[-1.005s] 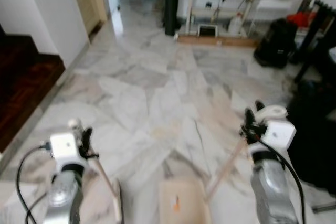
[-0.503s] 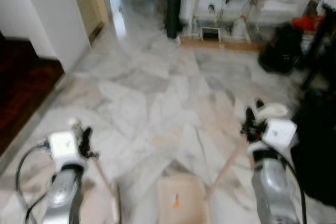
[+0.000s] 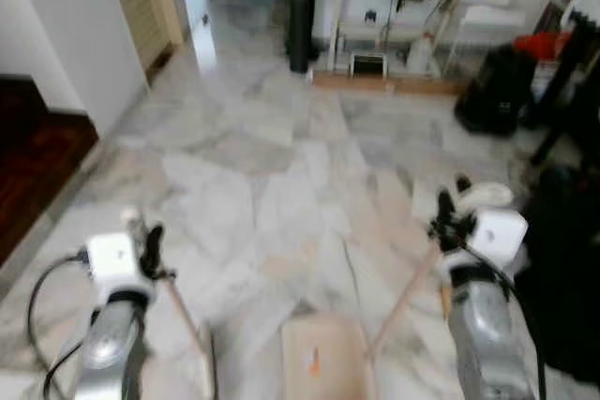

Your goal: Sweep floor

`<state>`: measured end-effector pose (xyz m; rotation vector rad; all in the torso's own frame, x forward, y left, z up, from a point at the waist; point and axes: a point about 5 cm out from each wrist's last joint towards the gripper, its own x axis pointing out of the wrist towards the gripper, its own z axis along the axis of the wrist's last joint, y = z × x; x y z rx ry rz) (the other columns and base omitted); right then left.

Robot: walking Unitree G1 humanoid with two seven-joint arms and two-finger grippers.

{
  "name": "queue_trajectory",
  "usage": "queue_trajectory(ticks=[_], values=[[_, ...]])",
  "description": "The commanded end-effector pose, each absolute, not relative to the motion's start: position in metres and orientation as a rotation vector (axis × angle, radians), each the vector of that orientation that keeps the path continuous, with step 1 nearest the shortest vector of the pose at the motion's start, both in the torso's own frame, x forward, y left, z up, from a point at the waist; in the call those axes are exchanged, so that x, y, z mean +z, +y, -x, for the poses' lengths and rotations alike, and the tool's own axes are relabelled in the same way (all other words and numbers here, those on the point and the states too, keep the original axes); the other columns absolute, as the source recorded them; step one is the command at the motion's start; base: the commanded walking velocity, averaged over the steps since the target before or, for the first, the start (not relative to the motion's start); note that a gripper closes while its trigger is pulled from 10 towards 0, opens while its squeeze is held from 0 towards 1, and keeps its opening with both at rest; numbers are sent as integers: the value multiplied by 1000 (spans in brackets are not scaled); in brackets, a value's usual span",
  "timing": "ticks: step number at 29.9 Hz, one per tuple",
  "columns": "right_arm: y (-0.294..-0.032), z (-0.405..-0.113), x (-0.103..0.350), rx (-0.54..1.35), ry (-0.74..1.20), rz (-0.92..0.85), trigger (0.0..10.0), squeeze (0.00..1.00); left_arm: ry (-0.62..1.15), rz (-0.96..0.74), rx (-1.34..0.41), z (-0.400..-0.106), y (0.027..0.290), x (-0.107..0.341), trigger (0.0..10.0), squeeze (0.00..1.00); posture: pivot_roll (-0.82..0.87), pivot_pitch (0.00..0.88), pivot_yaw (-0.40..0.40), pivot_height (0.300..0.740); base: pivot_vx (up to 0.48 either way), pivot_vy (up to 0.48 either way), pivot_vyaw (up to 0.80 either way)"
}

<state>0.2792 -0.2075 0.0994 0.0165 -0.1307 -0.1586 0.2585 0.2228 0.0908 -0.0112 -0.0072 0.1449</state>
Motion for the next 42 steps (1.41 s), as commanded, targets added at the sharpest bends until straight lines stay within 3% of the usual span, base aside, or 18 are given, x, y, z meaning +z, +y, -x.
queue_trajectory(ticks=[1,42], values=[[-201,-284,112,-141,-185,-24,10000,0,-50,1,149,-260,226,101,10000,0,5,0,-28,740,315,0,0],[-196,-286,113,-139,-202,-26,10000,0,-41,8,117,-259,219,100,10000,0,8,0,-17,740,306,0,0]])
